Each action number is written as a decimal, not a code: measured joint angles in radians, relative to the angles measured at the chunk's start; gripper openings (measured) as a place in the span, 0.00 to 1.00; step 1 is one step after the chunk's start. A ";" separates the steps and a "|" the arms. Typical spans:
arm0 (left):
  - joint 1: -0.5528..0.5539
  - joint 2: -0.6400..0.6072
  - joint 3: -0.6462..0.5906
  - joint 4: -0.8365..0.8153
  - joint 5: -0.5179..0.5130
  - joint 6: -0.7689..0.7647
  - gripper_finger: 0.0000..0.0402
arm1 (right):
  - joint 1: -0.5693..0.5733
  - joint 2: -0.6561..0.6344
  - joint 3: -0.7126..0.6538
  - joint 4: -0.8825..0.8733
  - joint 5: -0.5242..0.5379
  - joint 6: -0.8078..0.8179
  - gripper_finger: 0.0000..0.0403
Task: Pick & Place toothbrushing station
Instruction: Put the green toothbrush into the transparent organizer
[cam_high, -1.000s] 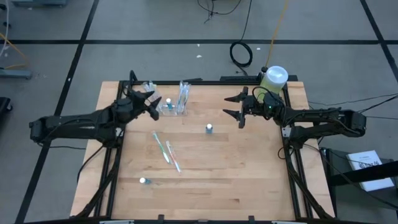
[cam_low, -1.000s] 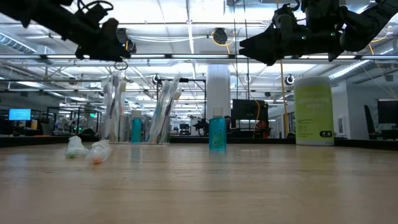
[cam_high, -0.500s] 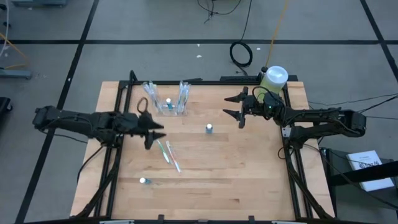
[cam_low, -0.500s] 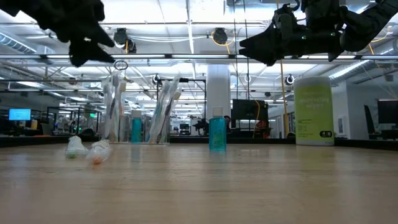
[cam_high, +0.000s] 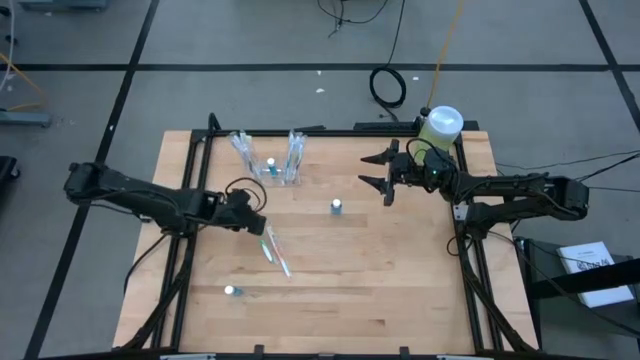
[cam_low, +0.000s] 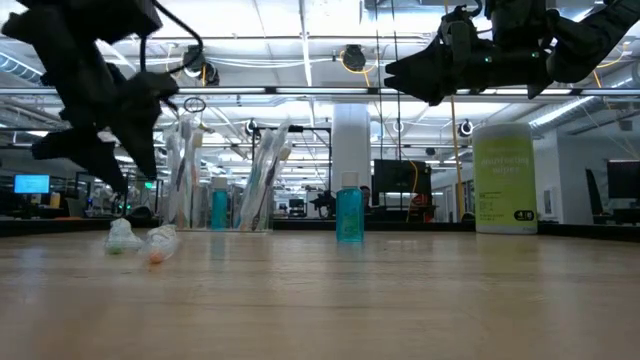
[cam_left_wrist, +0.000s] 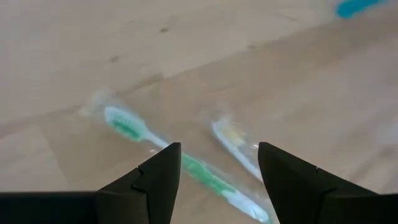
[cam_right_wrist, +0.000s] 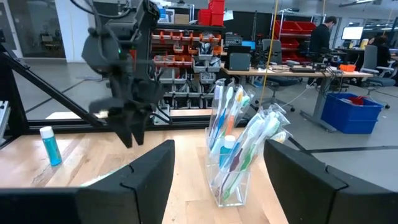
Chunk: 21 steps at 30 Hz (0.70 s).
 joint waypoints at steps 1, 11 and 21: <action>0.005 0.020 0.000 -0.001 0.000 -0.027 0.54 | 0.000 0.000 0.000 0.001 0.000 0.000 0.60; 0.078 0.193 0.000 -0.061 0.034 -0.129 0.54 | 0.000 0.000 0.000 0.000 -0.003 0.010 0.60; 0.127 0.201 0.000 -0.063 0.043 -0.165 0.54 | 0.000 0.000 0.000 0.000 -0.003 0.010 0.60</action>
